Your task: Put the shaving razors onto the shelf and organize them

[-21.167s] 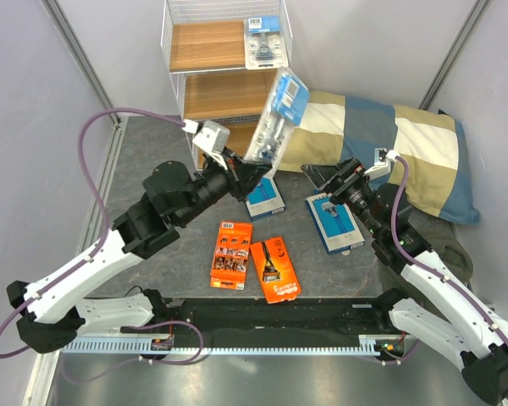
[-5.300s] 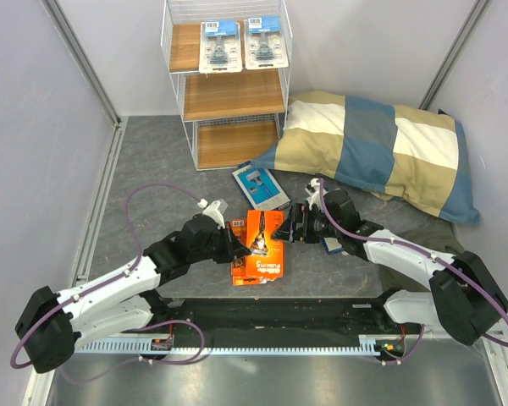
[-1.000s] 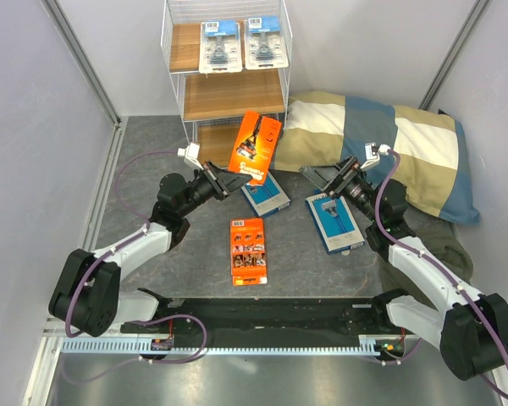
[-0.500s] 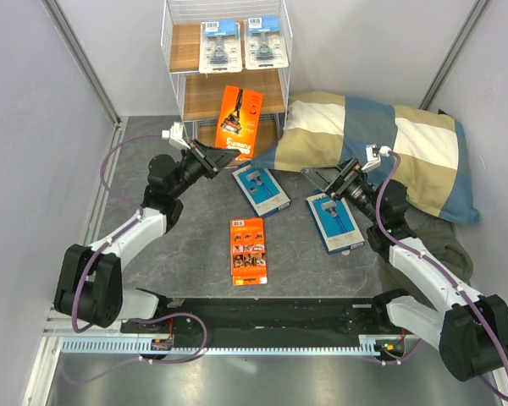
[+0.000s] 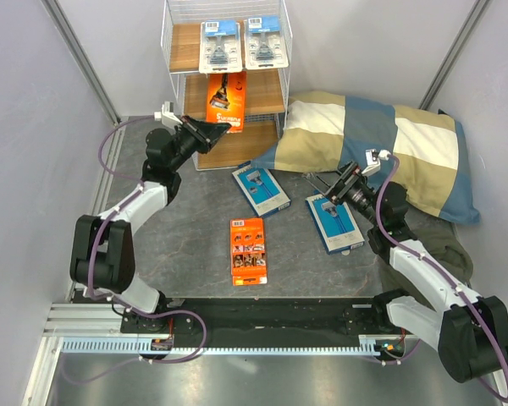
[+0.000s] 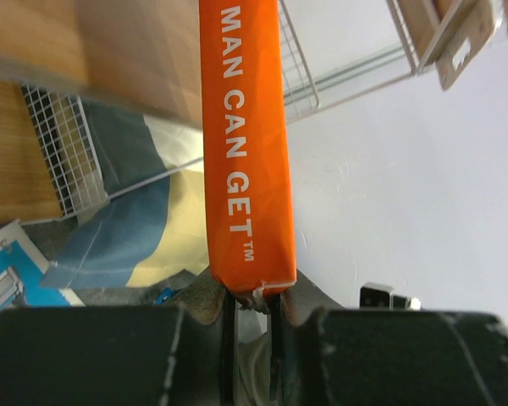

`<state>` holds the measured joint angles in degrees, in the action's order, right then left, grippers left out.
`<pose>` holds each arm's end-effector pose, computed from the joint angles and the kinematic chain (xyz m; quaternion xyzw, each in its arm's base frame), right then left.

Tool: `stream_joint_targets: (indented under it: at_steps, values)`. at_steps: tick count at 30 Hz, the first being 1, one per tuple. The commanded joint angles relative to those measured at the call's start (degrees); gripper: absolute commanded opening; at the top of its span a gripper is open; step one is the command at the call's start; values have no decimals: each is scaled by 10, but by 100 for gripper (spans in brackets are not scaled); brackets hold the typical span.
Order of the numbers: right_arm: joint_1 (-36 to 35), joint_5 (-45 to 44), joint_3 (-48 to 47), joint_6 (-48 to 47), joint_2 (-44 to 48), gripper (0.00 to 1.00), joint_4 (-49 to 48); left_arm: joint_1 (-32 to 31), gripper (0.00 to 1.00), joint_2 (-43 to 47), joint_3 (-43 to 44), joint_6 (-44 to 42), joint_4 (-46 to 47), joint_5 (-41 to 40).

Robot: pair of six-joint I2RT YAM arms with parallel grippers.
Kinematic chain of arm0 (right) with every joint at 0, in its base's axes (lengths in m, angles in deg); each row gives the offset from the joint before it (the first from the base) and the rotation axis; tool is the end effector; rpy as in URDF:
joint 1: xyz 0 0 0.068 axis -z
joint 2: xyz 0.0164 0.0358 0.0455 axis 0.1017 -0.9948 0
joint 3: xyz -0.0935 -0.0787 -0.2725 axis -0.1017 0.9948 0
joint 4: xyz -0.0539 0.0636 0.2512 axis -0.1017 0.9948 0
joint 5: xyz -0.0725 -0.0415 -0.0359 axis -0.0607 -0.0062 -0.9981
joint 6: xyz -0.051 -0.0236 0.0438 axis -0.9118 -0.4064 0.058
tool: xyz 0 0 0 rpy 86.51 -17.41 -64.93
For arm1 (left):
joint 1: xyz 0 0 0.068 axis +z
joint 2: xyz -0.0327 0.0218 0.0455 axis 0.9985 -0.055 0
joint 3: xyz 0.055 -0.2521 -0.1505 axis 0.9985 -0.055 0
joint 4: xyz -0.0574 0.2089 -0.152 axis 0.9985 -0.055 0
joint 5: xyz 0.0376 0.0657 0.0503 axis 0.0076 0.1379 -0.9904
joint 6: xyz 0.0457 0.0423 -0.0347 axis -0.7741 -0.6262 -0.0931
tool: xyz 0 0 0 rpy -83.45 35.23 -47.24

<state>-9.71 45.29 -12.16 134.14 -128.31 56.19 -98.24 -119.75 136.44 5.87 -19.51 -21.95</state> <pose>0.2249 0.0903 0.3025 0.1071 0.6754 0.5730 0.4516 0.3670 -0.0999 0.3287 -0.1582 0.6593 -0.5682 0.4663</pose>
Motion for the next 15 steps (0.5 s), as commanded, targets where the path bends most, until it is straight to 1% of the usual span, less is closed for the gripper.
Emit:
stream_joint_targets:
  at_steps: [1, 5, 10, 15]
  values:
    - [6, 8, 6, -12, 18, 98, -3, 12, 2, -30, 72, 35, 9, 8]
    - [9, 9, 8, -11, 20, 98, 2, 16, 4, -64, 121, 49, -10, 12]
    - [11, 10, 13, -14, 28, 98, 11, 20, 6, -110, 199, 62, -73, 17]
    - [15, 10, 20, -14, 33, 98, 15, 20, 7, -126, 207, 87, -93, -15]
